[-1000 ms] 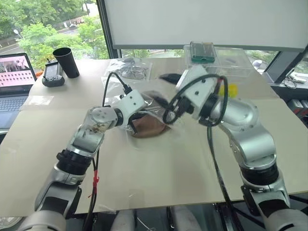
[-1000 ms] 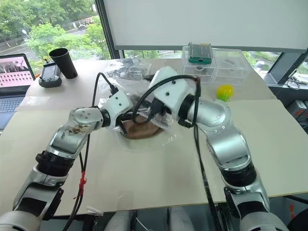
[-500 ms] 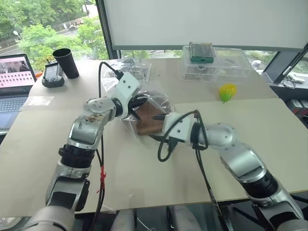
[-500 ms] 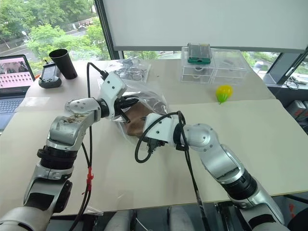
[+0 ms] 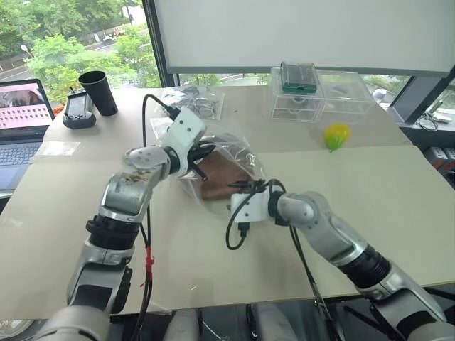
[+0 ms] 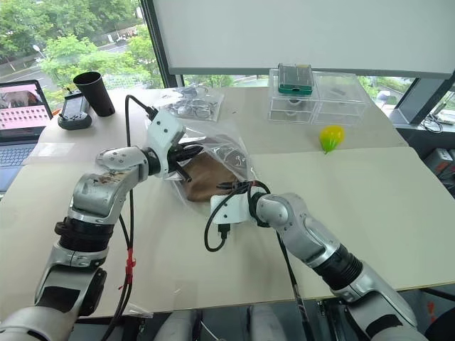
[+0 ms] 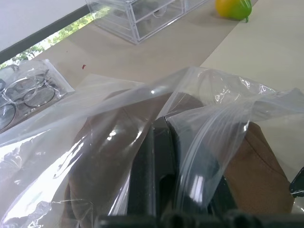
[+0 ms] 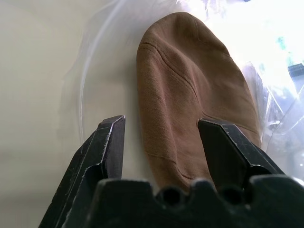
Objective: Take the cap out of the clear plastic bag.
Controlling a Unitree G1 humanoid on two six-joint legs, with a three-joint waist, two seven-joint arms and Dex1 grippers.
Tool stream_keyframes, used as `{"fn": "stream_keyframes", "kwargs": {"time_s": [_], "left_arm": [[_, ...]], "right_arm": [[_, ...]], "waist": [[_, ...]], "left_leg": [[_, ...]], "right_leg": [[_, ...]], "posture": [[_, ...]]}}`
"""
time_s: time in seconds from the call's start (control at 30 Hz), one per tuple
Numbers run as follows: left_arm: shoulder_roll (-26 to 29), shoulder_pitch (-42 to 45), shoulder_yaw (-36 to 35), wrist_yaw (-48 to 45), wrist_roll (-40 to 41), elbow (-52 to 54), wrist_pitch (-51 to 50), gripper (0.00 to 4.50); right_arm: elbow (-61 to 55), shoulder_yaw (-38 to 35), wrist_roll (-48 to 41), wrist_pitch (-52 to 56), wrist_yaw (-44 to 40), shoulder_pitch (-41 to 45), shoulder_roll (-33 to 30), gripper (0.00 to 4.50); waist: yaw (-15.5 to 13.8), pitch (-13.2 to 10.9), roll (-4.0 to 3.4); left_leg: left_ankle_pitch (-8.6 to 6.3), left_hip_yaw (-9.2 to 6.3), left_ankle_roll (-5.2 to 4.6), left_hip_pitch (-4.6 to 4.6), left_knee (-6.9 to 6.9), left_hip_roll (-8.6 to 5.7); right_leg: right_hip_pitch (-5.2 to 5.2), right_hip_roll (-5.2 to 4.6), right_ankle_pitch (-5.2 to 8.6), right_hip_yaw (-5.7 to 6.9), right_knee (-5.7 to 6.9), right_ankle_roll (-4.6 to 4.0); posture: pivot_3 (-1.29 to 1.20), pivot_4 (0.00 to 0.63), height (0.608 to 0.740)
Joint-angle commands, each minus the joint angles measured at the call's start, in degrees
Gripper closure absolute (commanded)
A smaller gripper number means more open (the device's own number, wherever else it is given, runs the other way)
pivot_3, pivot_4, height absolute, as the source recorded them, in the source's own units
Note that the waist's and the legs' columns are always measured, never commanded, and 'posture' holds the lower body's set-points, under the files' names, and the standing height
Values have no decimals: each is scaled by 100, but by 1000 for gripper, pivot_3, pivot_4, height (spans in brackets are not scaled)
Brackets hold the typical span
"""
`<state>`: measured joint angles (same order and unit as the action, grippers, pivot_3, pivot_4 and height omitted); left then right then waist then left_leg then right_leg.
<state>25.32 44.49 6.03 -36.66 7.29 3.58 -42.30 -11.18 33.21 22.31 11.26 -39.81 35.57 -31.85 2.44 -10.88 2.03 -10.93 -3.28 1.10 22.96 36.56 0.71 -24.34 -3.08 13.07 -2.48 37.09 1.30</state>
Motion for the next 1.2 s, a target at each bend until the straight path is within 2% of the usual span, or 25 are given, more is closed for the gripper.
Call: {"fn": "stream_keyframes", "kwargs": {"time_s": [0.03, 0.27, 0.5, 0.6, 0.77, 0.83, 1.07, 1.2], "left_arm": [[-5, -8, -129, 83, 100, 282, 15, 4437], [-12, -51, -104, 164, 153, 352, -53, 4437], [31, -45, -77, 186, 159, 353, -59, 4437], [38, -43, -85, 190, 170, 363, -70, 4500], [56, -62, -81, 214, 173, 373, -64, 4500], [56, -66, -69, 221, 182, 392, -71, 4500], [78, -71, -67, 223, 191, 406, -67, 4500], [94, -74, -48, 207, 188, 422, -72, 4500]], "right_arm": [[268, 38, 536, -68, 177, 60, 146, 1521], [1102, 5, 1300, 175, 620, 232, 697, 1521], [1468, -160, 1440, 330, 959, 187, 1161, 1521], [1440, -166, 1466, 314, 1014, 64, 1198, 2266], [1363, -214, 1468, 337, 1018, -46, 1250, 3944], [1342, -225, 1467, 395, 998, -52, 1304, 4477], [1229, -449, 1382, 571, 1053, -86, 1412, 4477], [836, -916, 925, 784, 981, 10, 1688, 4477]], "waist": [[1, 0, 0], [9, 0, 0], [9, 0, 0], [8, 0, 0], [13, 0, 0], [19, 0, 0], [10, 0, 0], [22, 0, 0]], "left_leg": [[0, 0, 0, -1, 0, 0], [0, 0, 0, 0, 0, 0], [0, -1, 1, -2, 0, 0], [0, -1, 1, -2, 0, 0], [0, -1, 1, -2, 0, -1], [0, -1, 1, -3, 0, 0], [0, -1, 1, -1, 0, -1], [0, -1, 1, -2, 0, 0]], "right_leg": [[1, 0, 0, 0, 0, 0], [-1, 0, -18, 0, 0, -30], [1, 0, -19, 0, 1, -31], [0, 0, -19, 0, 1, -31], [0, 0, -19, -1, 1, -31], [0, 0, -19, -1, 2, -31], [0, 0, -19, -1, 1, -31], [0, 1, -20, -1, 2, -31]], "posture": [[0, 150, 740], [0, 150, 740], [0, 150, 740], [0, 150, 740], [0, 150, 740], [0, 150, 740], [0, 150, 740], [0, 150, 740]]}}
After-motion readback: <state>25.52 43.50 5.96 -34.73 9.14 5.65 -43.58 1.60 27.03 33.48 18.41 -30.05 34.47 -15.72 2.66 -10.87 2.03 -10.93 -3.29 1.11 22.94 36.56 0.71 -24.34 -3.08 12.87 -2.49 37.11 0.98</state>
